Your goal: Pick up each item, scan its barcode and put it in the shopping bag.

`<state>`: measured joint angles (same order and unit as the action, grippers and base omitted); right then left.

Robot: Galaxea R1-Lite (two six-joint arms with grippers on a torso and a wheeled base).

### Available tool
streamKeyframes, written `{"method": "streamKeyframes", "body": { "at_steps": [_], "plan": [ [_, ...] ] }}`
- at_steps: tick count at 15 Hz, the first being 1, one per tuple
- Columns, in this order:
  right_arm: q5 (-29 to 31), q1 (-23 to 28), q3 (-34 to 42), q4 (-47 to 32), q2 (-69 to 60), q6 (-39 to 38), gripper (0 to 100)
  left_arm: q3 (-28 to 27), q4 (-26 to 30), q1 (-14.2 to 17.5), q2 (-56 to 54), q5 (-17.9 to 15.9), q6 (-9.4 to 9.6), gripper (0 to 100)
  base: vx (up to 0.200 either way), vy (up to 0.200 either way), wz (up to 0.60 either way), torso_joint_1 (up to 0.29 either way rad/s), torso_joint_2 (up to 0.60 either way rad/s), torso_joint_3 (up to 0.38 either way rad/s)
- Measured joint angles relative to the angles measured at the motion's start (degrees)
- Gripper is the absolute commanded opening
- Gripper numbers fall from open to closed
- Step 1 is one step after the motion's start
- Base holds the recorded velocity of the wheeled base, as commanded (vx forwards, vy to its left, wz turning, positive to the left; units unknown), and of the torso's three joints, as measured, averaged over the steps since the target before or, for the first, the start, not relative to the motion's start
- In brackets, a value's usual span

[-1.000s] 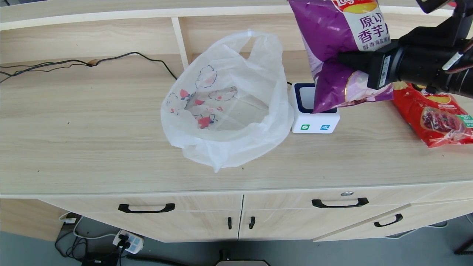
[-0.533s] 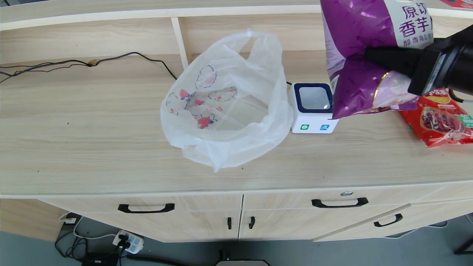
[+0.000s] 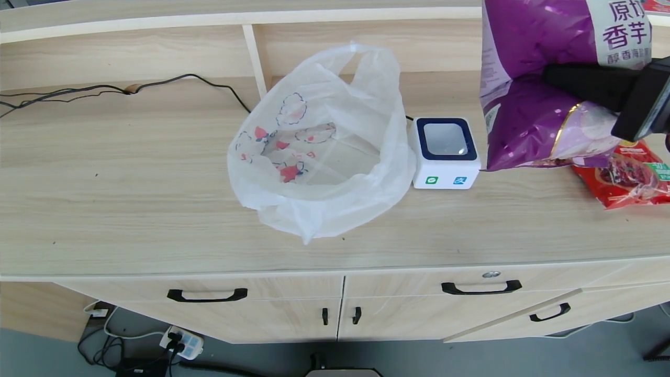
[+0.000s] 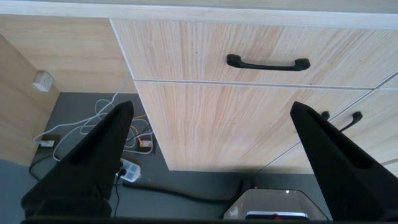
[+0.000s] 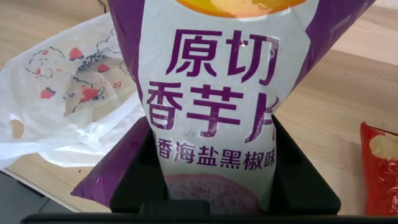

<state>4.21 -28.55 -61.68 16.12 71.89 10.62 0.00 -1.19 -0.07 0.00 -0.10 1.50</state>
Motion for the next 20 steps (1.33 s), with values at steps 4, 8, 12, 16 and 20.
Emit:
{"method": "streamKeyframes", "body": {
  "at_steps": [4, 8, 12, 16, 20],
  "plan": [
    [0.13, -1.73, 0.46, -0.02, 0.0, -0.02, 0, 0.0, -0.02, -0.04, 0.0, 0.0, 0.05, 100, 0.0, 0.0, 0.45, -0.001, 0.0, 0.001],
    [0.11, -1.07, -1.93, -0.06, 0.24, -3.54, 0, 0.0, -0.02, -0.04, 0.0, 0.0, 0.05, 100, 0.0, 0.0, 0.6, 0.007, 0.0, 0.008],
    [0.52, -0.3, -4.49, -0.39, 0.82, -7.8, 0, 0.0, 0.0, 0.0, 0.0, 0.0, 0.02, 100, 0.0, 0.0, 0.45, 0.002, 0.0, 0.001],
    [7.47, -1.6, -4.49, 0.41, 3.88, -21.09, 0, 0.0, 0.0, -0.06, 0.0, 0.02, 0.02, 100, 0.0, 0.0, 0.0, 0.0, 0.0, 0.0],
    [8.44, -1.6, -4.16, 1.78, 7.19, -24.67, 0, 0.0, 0.0, -0.09, 0.0, 0.0, 0.0, 100, 0.0, 0.0, 0.0, 0.0, 0.0, 0.0]
  ]
}}
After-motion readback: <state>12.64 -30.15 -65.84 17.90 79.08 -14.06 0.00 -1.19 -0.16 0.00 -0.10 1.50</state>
